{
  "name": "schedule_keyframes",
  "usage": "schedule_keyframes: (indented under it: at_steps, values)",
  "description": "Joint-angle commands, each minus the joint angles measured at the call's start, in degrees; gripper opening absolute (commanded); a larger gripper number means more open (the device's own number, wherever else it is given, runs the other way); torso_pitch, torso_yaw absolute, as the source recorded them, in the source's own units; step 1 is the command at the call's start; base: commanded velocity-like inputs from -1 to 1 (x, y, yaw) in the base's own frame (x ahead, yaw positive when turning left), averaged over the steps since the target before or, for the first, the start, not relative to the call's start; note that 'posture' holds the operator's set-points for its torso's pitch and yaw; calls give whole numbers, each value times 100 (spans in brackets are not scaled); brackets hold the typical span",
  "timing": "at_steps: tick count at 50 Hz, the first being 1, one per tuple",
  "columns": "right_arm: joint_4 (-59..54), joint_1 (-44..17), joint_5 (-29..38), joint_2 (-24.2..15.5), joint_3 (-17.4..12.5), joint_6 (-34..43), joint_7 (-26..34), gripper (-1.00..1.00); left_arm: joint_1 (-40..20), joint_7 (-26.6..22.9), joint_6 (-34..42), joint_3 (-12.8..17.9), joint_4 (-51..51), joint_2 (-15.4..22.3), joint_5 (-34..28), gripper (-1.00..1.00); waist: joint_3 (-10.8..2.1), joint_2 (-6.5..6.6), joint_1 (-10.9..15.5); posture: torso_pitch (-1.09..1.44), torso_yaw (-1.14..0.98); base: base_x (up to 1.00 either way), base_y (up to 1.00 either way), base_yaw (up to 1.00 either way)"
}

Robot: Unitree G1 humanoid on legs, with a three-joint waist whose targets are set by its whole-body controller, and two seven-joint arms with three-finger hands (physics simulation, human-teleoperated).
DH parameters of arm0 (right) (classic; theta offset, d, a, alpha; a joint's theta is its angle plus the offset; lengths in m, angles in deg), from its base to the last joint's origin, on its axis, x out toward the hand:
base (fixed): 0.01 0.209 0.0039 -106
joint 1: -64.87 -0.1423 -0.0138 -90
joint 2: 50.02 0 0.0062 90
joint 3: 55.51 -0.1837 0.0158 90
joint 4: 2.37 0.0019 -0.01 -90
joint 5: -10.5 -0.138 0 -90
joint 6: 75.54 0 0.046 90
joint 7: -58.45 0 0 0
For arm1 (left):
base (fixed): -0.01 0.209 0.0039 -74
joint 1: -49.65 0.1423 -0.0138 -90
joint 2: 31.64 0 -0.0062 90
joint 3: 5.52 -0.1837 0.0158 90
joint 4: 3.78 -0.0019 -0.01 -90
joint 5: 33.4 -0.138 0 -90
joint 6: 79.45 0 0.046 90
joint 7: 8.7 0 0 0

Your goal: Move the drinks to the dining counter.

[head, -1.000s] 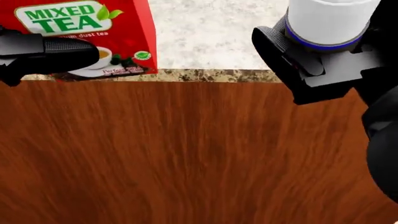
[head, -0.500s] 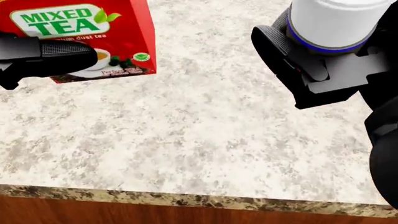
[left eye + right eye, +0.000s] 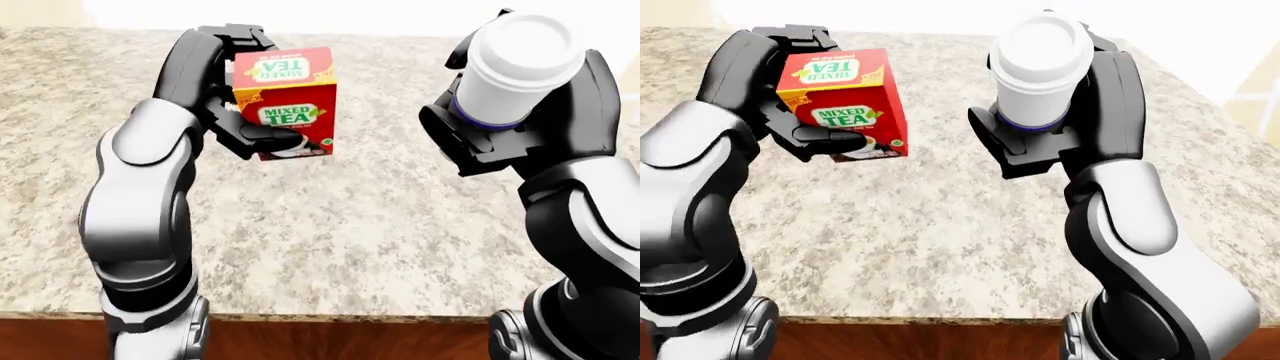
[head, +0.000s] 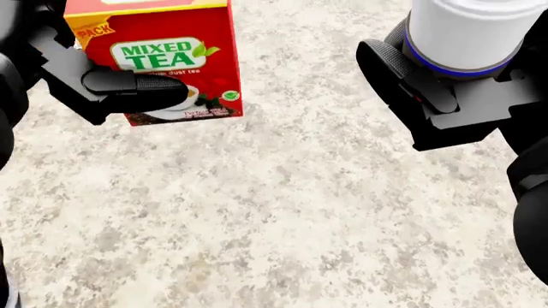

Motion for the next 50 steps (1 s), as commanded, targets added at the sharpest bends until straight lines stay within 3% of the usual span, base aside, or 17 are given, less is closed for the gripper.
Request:
schedule_keyframes:
  at_steps: [1,7,16,32,38,43,50]
  values:
    - [114,-230,-14,-37,-101,-134,-56,-100,-196,48,-448,65,25,-39,-245,-100,-172,8,24,0,0,0,0,0]
    - [99,-240,-28,-17,-32,-166,-124,-100,-282,302,-1261,17,-1173,-494,-482,-100,-167,-9,24,0,0,0,0,0]
    - [91,-151,-24,-44,-70,-239,-96,-100,-407,676,-2505,9,-3026,-712,-541,-100,-193,-40,45,0,0,0,0,0]
    - [75,51,244,58,41,-432,70,-100,-1585,1502,-4570,138,-6997,-641,-252,-100,-243,-56,49,0,0,0,0,0]
    - [85,178,348,86,46,-516,172,-100,-1751,1685,-5178,140,-8009,-608,-207,-100,-274,-46,36,0,0,0,0,0]
    - [58,211,439,115,70,-566,235,-100,-1830,1748,-5219,130,-8263,-607,-208,-100,-295,-42,23,0,0,0,0,0]
    - [71,235,508,162,79,-565,286,-100,-1814,1747,-5286,92,-8301,-584,-273,-37,-311,-25,15,0,0,0,0,0]
